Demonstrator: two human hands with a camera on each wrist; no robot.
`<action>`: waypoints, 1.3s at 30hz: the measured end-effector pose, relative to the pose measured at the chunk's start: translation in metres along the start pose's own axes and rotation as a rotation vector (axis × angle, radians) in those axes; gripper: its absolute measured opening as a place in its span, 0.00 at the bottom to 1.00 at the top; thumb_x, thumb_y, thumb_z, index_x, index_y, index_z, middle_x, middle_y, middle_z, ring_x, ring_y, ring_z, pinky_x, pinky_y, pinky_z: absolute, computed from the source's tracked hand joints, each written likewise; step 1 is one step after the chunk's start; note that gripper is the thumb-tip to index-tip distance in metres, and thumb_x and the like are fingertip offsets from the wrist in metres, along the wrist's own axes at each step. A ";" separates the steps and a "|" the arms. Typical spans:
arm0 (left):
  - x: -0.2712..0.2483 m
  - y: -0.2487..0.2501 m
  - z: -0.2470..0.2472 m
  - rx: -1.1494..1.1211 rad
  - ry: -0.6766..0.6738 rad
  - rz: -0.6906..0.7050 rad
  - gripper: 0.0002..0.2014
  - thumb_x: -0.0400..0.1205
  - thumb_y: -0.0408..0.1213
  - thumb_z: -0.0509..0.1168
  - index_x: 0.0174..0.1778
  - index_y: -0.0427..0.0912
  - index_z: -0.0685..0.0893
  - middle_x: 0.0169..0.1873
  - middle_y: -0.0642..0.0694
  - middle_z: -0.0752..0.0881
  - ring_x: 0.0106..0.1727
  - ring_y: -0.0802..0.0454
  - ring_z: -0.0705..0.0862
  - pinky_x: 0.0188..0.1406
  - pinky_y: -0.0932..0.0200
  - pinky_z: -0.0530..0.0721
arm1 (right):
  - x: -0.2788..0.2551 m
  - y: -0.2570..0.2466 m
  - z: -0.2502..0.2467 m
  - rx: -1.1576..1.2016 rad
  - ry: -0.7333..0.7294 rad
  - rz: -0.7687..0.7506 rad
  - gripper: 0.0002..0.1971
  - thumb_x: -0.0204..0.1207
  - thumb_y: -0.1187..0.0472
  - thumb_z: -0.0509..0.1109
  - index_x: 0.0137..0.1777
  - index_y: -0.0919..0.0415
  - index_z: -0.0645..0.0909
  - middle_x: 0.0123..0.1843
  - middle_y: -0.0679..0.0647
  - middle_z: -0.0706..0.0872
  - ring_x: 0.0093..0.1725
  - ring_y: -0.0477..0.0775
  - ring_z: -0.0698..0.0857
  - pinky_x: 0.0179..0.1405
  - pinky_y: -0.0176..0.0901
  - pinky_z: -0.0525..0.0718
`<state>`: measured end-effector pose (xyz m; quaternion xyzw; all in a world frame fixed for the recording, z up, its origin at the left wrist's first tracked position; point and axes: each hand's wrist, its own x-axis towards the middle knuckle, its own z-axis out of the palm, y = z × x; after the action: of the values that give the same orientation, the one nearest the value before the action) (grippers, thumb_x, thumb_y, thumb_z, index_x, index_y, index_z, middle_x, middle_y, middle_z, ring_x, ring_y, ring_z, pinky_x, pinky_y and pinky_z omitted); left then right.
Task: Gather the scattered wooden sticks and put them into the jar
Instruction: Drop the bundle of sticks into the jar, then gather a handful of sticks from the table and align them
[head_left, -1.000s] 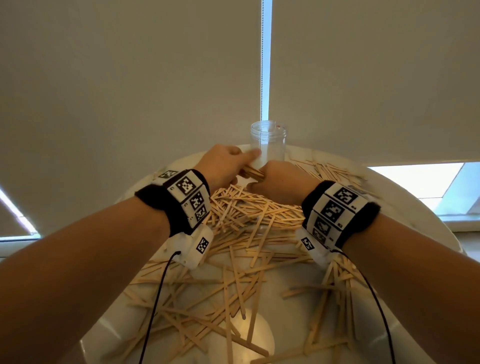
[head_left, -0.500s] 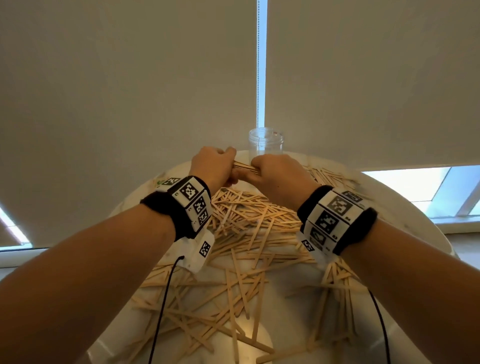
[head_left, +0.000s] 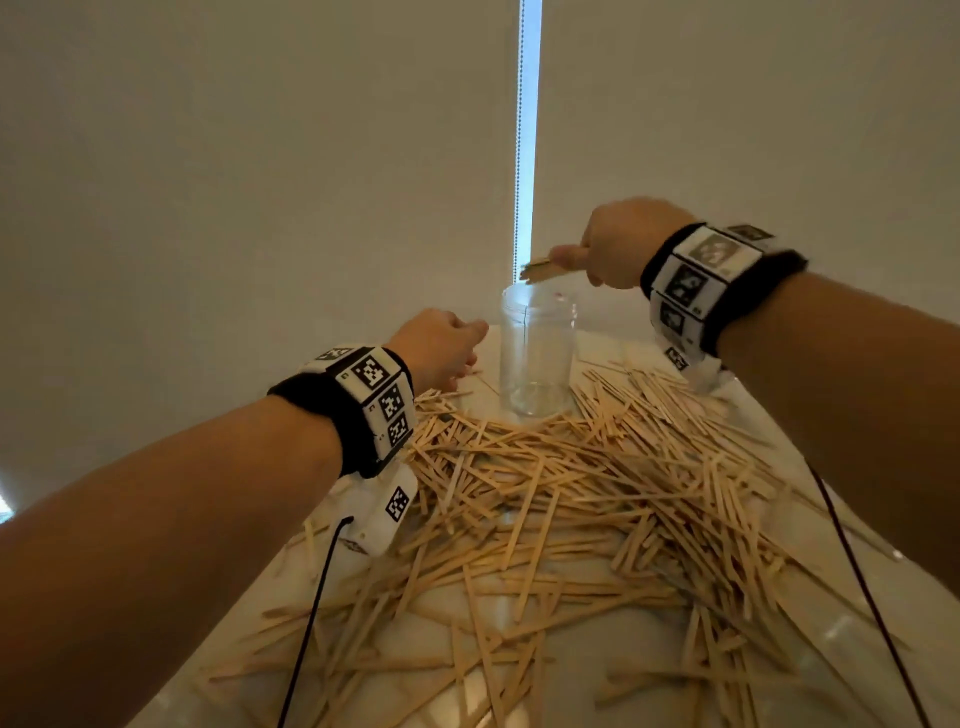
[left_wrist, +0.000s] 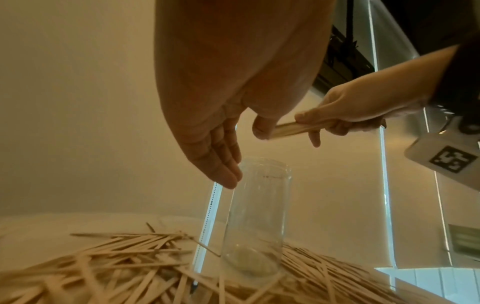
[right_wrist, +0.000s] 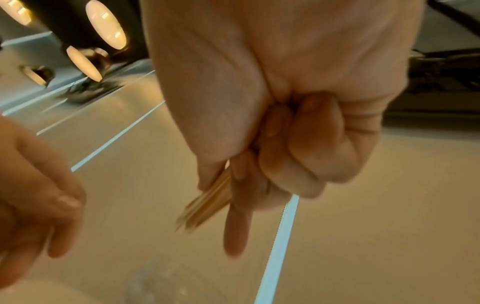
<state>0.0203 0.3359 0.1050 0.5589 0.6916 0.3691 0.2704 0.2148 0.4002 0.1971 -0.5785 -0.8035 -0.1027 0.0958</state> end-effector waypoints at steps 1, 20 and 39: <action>0.009 0.002 0.000 0.045 -0.021 0.000 0.19 0.88 0.50 0.62 0.64 0.37 0.82 0.51 0.43 0.88 0.54 0.46 0.88 0.52 0.50 0.91 | 0.013 -0.001 0.000 -0.093 -0.050 -0.013 0.33 0.78 0.27 0.60 0.41 0.60 0.86 0.38 0.55 0.87 0.42 0.58 0.86 0.51 0.55 0.86; 0.092 0.019 0.040 0.320 -0.091 0.135 0.52 0.65 0.59 0.82 0.80 0.40 0.66 0.65 0.45 0.81 0.60 0.45 0.83 0.59 0.43 0.87 | 0.096 -0.036 0.056 -0.178 -0.348 -0.216 0.14 0.83 0.53 0.70 0.61 0.61 0.87 0.53 0.54 0.92 0.47 0.53 0.90 0.56 0.44 0.87; -0.121 -0.030 -0.043 0.640 -0.261 -0.034 0.21 0.76 0.59 0.74 0.52 0.44 0.90 0.42 0.50 0.92 0.44 0.54 0.90 0.44 0.57 0.90 | -0.157 -0.049 0.035 0.215 -0.458 -0.316 0.19 0.77 0.37 0.72 0.48 0.54 0.88 0.40 0.49 0.91 0.37 0.48 0.88 0.33 0.39 0.80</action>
<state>-0.0029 0.2062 0.1005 0.6463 0.7410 0.0544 0.1739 0.2157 0.2521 0.1180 -0.4408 -0.8906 0.1025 -0.0445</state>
